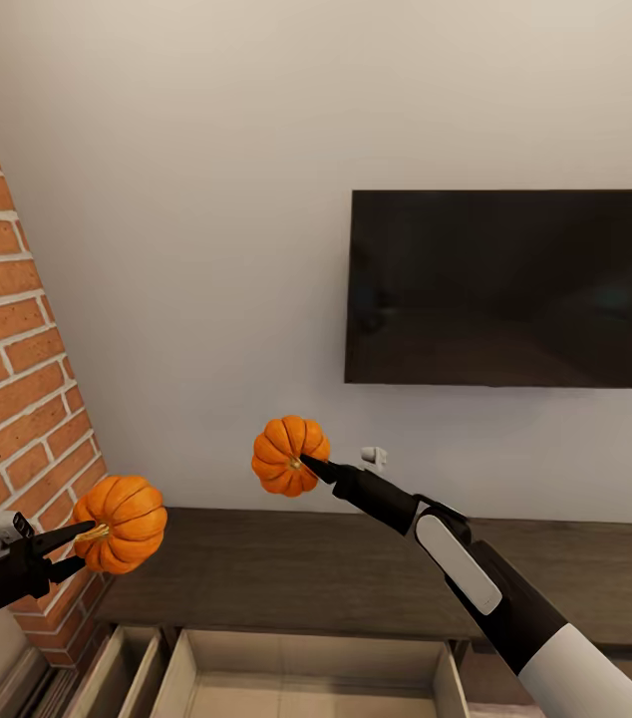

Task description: Place each of the two pumpkins and all three candles from the living room inside a cabinet in the living room (use any cabinet), then make sure every cabinet is closed, and position the cauldron so it is next to a table in the living room.

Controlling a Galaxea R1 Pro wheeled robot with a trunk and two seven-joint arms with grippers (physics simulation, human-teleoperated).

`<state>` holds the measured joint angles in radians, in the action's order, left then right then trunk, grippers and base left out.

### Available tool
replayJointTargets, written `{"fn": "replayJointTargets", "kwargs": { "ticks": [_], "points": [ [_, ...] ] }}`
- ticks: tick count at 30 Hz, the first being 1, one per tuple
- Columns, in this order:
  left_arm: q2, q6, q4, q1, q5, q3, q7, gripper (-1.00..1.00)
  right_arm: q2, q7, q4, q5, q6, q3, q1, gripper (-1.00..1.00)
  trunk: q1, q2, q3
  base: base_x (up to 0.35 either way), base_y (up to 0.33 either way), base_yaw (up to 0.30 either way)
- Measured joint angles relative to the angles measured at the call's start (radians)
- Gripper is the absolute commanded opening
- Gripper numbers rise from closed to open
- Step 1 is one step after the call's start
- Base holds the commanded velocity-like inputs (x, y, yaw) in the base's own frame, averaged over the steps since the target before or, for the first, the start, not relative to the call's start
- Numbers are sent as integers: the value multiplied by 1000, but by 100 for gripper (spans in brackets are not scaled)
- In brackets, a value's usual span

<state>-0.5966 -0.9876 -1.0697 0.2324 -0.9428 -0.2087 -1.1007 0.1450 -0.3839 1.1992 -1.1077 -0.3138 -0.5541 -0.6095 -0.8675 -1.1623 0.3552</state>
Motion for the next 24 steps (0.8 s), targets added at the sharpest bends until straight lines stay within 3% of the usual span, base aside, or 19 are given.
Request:
{"fn": "replayJointTargets", "kwargs": {
  "ticks": [8, 18, 21, 24],
  "points": [
    [0, 0, 1, 0, 1, -1, 0, -100, 0, 0, 0, -1, 0, 0, 0, -100, 0, 0, 0, 44, 18, 0],
    [1, 2, -21, 0, 15, 22, 12, -100, -1, 4, 0, -1, 0, 0, 0, -100, -39, -70, 31, 0, 0, 0],
    [19, 3, -66, 0, 21, 42, 90, -100, -3, 22, -1, -1, -12, 0, 0, -100, -50, -91, 41, 0, 0, 0],
    [59, 2, -144, 0, 15, 47, 255, -100, -3, 89, -2, 2, -38, -3, 0, -100, -62, -112, 50, 0, 0, 0]
  ]
}}
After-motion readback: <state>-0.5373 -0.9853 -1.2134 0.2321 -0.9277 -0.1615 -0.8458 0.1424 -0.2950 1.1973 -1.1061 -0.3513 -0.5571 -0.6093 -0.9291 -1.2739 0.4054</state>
